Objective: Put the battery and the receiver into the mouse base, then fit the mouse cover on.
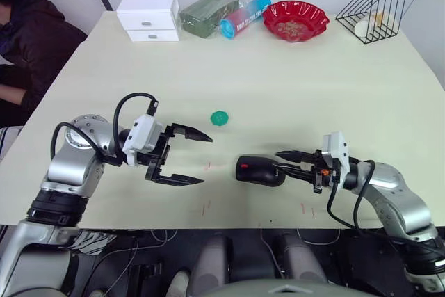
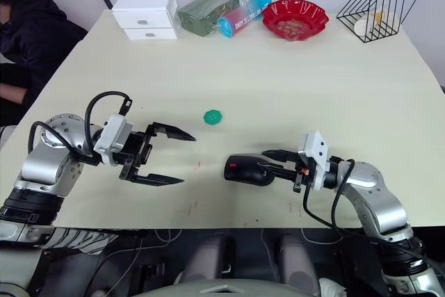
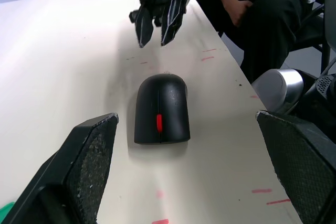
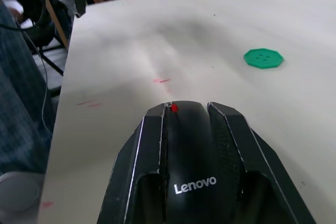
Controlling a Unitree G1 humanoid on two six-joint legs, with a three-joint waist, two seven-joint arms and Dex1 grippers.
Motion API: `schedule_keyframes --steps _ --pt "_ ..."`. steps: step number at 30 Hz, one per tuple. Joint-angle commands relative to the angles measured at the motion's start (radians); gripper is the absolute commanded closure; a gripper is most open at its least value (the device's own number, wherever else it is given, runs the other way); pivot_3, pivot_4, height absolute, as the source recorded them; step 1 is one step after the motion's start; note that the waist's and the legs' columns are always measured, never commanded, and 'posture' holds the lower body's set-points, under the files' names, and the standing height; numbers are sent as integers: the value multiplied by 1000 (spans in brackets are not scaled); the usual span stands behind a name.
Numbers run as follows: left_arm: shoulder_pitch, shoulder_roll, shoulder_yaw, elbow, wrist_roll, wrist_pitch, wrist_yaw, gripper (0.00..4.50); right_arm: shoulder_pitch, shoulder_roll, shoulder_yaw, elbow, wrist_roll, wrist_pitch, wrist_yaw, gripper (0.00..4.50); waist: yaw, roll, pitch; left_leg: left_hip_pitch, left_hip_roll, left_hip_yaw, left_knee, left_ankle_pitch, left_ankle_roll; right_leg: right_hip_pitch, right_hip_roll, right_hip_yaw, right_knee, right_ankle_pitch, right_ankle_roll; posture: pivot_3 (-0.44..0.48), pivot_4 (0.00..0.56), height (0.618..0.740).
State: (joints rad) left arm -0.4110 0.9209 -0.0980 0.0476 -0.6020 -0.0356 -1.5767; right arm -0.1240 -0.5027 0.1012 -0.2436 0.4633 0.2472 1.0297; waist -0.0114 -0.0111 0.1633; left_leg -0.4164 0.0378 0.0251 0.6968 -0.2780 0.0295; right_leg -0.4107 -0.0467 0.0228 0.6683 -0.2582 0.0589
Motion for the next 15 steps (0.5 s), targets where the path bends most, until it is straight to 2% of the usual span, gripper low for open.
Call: schedule_keyframes --steps 1,10,15 --pt "-11 18 2 -34 -28 -6 -38 0 -12 6 -2 24 -14 -58 21 3247 1 0 0 0 0 0 0 0 0 0 0 0 0 0 0 0 150 740" --pt "3 31 10 -29 -40 -10 -38 0 -9 25 26 139 -52 -152 75 3247 1 0 0 0 0 0 0 0 0 0 0 0 0 0 0 0 150 740" --pt "3 31 9 -21 -41 -15 -38 0 -16 10 82 197 -128 -175 90 3247 1 0 0 0 0 0 0 0 0 0 0 0 0 0 0 0 150 740"
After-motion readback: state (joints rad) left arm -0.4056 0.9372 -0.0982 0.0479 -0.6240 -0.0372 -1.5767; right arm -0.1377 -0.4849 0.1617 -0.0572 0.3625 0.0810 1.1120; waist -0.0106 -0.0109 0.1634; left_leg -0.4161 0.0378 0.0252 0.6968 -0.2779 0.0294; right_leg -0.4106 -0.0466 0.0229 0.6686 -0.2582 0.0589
